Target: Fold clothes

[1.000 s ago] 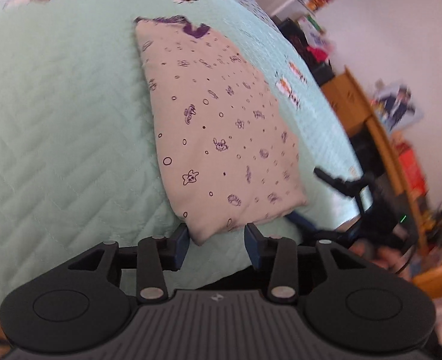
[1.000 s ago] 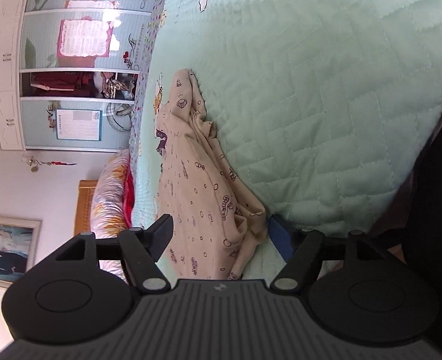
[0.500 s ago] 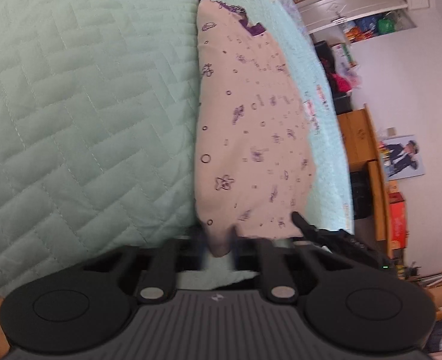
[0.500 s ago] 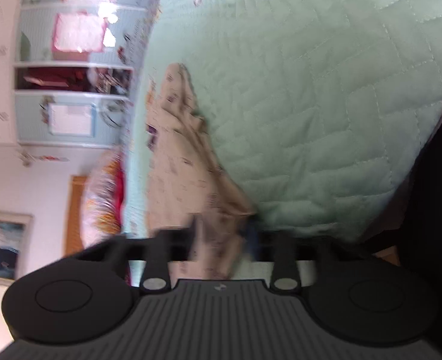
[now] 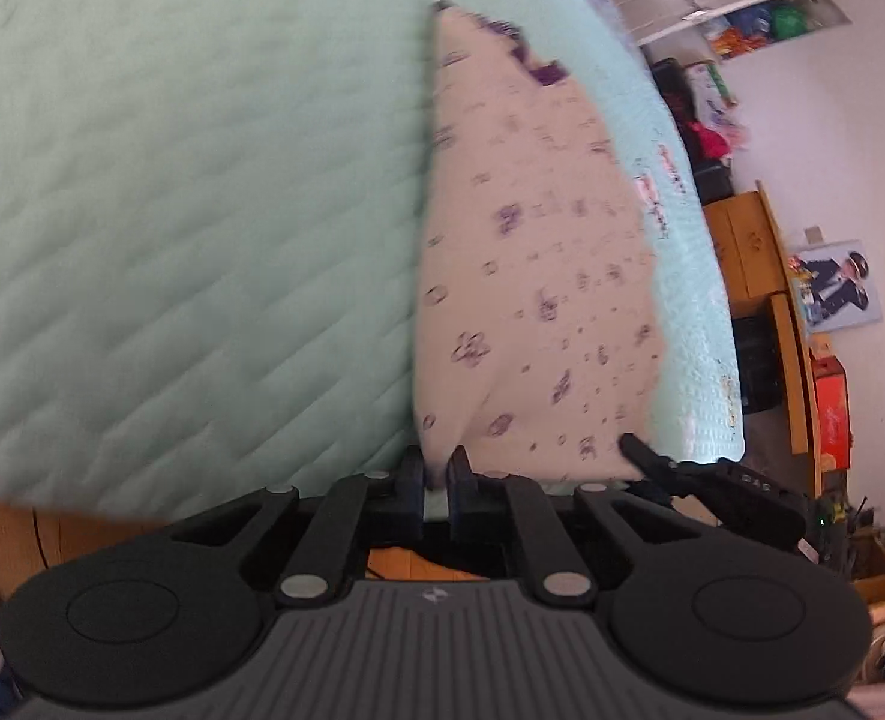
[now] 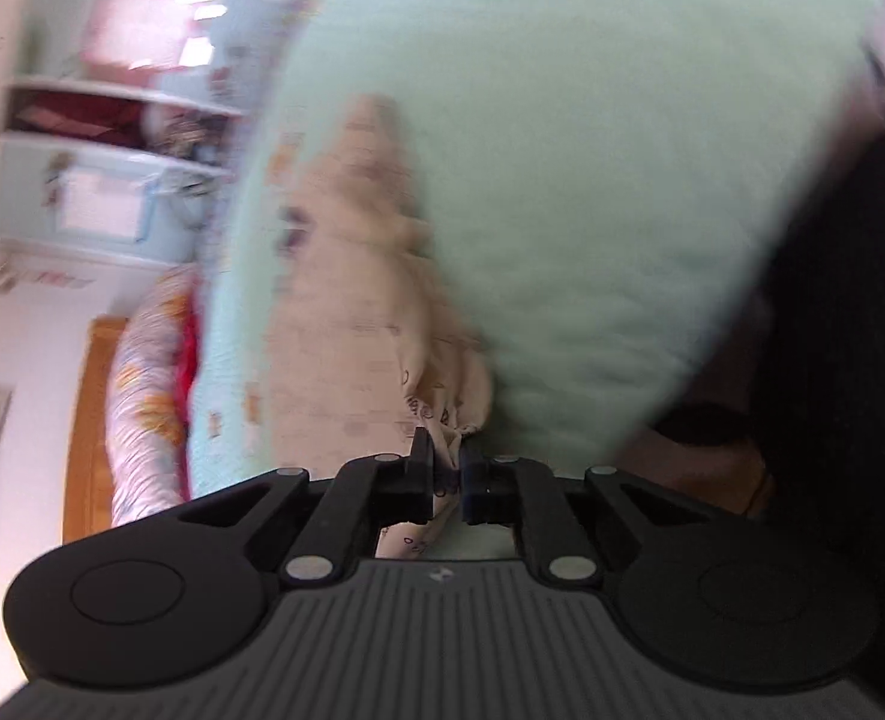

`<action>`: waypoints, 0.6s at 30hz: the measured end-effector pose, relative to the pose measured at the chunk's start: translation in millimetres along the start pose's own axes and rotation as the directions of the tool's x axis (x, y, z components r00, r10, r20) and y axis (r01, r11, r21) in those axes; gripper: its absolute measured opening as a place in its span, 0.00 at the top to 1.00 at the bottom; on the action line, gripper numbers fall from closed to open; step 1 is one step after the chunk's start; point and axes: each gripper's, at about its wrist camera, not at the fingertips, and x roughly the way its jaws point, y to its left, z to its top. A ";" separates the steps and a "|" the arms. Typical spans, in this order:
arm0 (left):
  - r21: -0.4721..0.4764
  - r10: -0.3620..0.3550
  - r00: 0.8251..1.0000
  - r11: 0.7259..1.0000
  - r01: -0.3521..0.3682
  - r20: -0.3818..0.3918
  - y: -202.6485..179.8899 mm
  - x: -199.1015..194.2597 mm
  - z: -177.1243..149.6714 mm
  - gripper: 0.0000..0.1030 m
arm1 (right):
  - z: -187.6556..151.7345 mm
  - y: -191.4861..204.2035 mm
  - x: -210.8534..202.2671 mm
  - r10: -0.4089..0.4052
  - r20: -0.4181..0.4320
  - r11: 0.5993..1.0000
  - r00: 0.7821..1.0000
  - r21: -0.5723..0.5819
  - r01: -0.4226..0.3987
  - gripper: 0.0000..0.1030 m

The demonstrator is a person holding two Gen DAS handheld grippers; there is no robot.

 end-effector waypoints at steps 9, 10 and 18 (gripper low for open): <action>0.166 0.078 0.986 0.981 -0.103 0.148 -22.1 -32.8 27.6 0.90 | 15.3 47.5 -36.3 0.026 0.146 0.959 0.989 -0.283 0.017 0.68; 0.181 0.079 0.985 0.978 -0.107 0.156 -26.2 -27.7 31.6 0.90 | 19.0 51.5 -29.7 0.029 0.138 0.954 0.990 -0.298 0.013 0.63; 0.328 0.128 0.979 0.928 -0.174 0.156 -59.4 8.1 35.1 0.90 | 52.0 73.3 49.8 -0.059 0.146 0.881 0.988 -0.457 0.120 0.63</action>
